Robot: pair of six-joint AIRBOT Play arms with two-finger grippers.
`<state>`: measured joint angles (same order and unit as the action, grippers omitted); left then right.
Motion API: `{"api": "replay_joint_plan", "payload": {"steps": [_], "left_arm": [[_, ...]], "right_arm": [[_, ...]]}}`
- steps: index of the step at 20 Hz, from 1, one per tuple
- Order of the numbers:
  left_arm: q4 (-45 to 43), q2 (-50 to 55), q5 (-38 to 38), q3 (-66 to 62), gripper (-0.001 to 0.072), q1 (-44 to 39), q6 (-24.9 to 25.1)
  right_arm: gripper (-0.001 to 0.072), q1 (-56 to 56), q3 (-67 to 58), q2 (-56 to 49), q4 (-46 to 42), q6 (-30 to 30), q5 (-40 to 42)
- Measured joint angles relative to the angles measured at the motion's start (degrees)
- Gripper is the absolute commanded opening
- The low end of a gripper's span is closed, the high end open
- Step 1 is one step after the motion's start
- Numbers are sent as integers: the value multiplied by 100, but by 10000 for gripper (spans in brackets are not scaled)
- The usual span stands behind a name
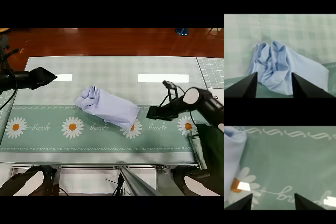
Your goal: Fold the shirts.
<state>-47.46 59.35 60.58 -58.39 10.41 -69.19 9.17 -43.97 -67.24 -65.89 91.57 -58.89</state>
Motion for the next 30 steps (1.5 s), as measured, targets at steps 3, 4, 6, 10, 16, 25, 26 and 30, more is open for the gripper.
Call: {"api": "replay_joint_plan", "payload": {"steps": [3, 4, 6, 10, 16, 25, 26, 30], "left_arm": [[-236, 0, 173, 4, 506, 7, 0], [-284, 0, 249, 4, 506, 11, -2], [-341, 0, 286, 4, 506, 11, -33], [-396, 0, 393, 4, 506, 11, -90], [-413, 0, 444, 4, 506, 11, -111], [-420, 0, 385, 4, 505, 11, -116], [-420, 7, 363, 4, 506, 11, -114], [-420, 125, 223, 4, 505, 11, -118]], "right_arm": [[604, 160, 678, -13, 1458, -166, 1311], [604, 295, 798, -68, 1849, -195, 1700], [603, 619, 942, -262, 2465, -234, 2332], [36, 1279, 1049, -691, 3528, -461, 3346], [28, 979, 581, -330, 3866, -1432, 2780], [27, -2000, -859, 2050, 1812, -767, -234], [27, -2444, -1027, 2258, 1473, -697, -699], [26, -4172, -1427, 2881, -243, -636, -2347]]}}
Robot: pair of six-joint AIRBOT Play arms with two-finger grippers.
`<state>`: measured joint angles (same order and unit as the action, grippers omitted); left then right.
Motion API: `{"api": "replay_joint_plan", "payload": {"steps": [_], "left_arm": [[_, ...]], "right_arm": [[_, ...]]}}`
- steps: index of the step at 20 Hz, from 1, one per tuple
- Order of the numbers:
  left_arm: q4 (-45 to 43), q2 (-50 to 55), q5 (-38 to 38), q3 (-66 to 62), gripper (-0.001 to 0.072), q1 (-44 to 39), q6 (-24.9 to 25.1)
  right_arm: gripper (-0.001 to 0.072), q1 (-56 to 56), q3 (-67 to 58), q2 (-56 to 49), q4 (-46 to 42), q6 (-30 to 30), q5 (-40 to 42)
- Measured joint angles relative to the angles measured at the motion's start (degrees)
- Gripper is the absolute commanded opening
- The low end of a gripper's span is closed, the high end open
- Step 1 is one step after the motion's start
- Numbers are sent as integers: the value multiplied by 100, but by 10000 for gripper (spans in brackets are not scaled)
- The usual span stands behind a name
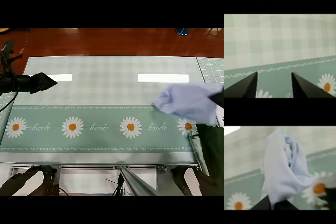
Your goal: Fold the shirts.
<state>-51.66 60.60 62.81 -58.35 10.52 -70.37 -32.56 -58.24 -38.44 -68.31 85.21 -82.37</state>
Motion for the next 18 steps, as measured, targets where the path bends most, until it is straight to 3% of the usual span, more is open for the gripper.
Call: {"api": "replay_joint_plan", "payload": {"steps": [4, 8, 16, 17, 18], "left_arm": [[0, 264, -50, 0, 505, 0, 0], [2, 573, -101, 0, 505, -11, 0], [22, 861, -616, 0, 505, -17, 2], [24, 870, -651, 0, 505, -17, 2], [22, 876, -717, 0, 506, -17, 2]], "right_arm": [[26, -1491, -131, 341, -1506, 201, -905], [27, -2562, -173, 444, -2691, 452, -1169], [31, -3567, -9, 474, -4096, 470, -1467], [53, -3641, 70, 474, -4199, 431, -1545], [141, -3696, 142, 481, -4315, 389, -1602]]}}
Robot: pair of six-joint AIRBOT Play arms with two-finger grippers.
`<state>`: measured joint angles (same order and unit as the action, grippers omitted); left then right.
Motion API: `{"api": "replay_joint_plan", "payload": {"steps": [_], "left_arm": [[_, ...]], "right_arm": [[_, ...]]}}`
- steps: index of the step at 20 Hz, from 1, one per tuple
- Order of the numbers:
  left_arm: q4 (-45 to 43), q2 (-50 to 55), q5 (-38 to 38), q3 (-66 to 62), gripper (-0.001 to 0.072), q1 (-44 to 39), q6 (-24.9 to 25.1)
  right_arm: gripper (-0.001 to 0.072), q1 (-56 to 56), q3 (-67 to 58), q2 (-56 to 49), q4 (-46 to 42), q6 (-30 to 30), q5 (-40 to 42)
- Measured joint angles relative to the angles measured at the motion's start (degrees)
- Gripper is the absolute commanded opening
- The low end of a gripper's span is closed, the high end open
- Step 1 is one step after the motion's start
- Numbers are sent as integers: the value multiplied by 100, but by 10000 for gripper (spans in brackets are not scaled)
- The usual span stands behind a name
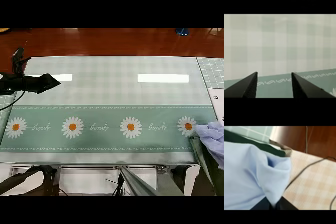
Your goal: Fold the shirts.
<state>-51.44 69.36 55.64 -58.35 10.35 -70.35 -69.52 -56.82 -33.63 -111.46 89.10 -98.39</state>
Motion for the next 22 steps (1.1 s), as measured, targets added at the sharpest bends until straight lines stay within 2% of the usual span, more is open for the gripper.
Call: {"api": "replay_joint_plan", "payload": {"steps": [1, 2, 3, 7, 9, 11, 15, 17, 19, 20, 21, 22], "left_arm": [[2, 0, -24, 0, 506, 0, 2], [0, 9, -35, 0, 506, 0, 4], [2, 9, -61, 0, 505, 0, 7], [-4, 7, -101, -7, 507, 0, 20], [-4, -2, -101, -55, 507, 0, 26], [-7, -4, -24, -188, 507, 0, 26], [-210, -7, 120, -870, 507, -46, 146], [-654, -7, 162, -1414, 507, -170, 9], [-1300, -7, 273, -1963, 510, -413, -254], [-1628, -7, 363, -2194, 549, -588, -391], [-1912, -9, 525, -2365, 634, -774, -483], [-2181, -4, 726, -2496, 687, -1008, -592]], "right_arm": [[245, -44, 79, 7, -129, -46, -44], [417, -74, 146, 11, -269, -94, -70], [485, -92, 197, 13, -424, -127, -68], [486, -133, 284, -94, -704, -348, 350], [486, -133, 199, -367, -520, -459, 599], [486, -133, -52, -713, 90, -699, 846], [482, -76, -1102, -1617, 2026, -1139, 1425], [482, 345, -1694, -2074, 2802, -1283, 1622], [482, 1274, -2175, -2468, 3202, -1440, 1755], [489, 1838, -2317, -2625, 3287, -1484, 1805], [524, 2507, -2435, -2765, 3351, -1515, 1928], [611, 3165, -2511, -2903, 3329, -1517, 2041]]}}
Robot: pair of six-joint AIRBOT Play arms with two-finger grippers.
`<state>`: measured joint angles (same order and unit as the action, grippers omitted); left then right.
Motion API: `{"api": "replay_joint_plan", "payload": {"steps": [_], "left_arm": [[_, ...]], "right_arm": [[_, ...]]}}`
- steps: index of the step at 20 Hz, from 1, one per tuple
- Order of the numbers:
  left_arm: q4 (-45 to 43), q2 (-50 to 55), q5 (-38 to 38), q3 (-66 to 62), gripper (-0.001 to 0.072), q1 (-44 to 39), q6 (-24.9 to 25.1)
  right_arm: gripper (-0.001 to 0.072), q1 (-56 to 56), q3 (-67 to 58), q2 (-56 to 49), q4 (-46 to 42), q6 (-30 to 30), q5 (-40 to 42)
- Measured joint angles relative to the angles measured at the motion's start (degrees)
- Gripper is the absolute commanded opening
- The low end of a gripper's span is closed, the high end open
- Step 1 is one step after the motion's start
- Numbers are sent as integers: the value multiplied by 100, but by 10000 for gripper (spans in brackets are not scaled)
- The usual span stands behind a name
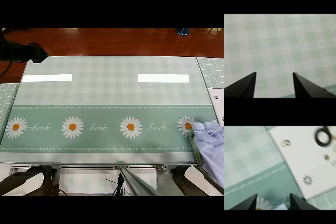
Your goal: Fold the shirts.
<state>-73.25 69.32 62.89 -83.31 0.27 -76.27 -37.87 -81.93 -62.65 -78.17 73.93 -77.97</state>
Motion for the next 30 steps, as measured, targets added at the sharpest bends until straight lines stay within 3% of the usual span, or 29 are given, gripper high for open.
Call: {"api": "replay_joint_plan", "payload": {"steps": [5, 9, 11, 19, 30], "left_arm": [[-1156, 232, 822, -208, 720, -1222, -575], [-1718, 566, 1215, -240, 720, -1687, -1386], [-1825, 669, 1335, -240, 720, -1751, -1659], [-1961, 315, 730, 577, 720, -2022, -2164], [-1980, -114, -173, 1226, 720, -2059, -2422]], "right_arm": [[611, 2935, -168, -750, -566, 450, 557], [601, 4006, -94, -1300, -800, 994, 221], [530, 4214, 96, -1410, -881, 1115, 57], [535, 4430, 1056, -846, -476, 1158, 697], [530, 4444, 1250, -321, -208, 1237, 1499]]}}
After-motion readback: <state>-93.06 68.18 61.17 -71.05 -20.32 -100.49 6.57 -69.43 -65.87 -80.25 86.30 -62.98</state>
